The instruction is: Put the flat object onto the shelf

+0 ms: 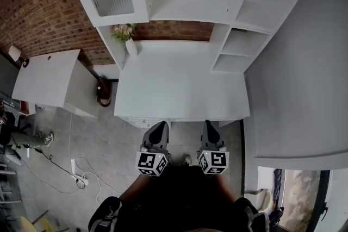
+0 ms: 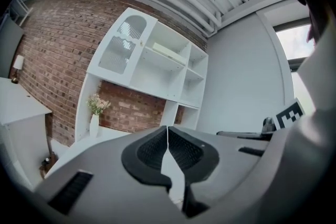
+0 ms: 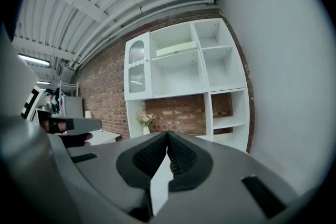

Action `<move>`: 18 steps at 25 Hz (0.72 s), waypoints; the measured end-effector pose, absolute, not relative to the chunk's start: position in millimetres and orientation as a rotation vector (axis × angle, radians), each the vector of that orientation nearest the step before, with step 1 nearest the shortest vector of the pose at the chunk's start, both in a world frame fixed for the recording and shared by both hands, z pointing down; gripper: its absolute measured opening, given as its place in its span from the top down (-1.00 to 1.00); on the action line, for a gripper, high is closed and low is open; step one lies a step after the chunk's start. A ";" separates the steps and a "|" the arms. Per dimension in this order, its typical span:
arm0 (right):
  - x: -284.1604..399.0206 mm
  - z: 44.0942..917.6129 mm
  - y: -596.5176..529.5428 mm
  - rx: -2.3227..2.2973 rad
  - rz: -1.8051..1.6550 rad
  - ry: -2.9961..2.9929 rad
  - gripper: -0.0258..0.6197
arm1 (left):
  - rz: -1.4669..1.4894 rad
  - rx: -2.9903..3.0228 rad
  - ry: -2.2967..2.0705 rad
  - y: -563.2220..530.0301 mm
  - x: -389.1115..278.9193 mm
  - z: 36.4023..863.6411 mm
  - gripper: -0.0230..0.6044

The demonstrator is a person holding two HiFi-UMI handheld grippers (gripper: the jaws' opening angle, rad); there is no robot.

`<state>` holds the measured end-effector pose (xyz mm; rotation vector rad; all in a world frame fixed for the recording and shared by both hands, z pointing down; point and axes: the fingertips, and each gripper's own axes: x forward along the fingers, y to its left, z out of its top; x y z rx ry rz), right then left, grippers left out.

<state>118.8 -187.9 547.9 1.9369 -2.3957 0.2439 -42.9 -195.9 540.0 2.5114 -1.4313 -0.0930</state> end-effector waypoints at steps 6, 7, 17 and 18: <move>108.5 557.5 -172.8 1.862 0.317 -2.465 0.84 | -0.099 2.508 -1.470 -191.5 -38.5 534.8 0.88; 107.7 556.8 -171.4 1.846 0.311 -2.476 0.84 | -0.100 2.510 -1.471 -191.1 -36.8 534.1 0.88; 108.6 555.3 -164.7 1.830 0.291 -2.501 0.84 | -0.088 2.521 -1.472 -184.1 -28.7 534.0 0.88; 109.9 554.6 -164.9 1.834 0.290 -2.500 0.84 | -0.089 2.519 -1.474 -183.9 -29.1 534.0 0.88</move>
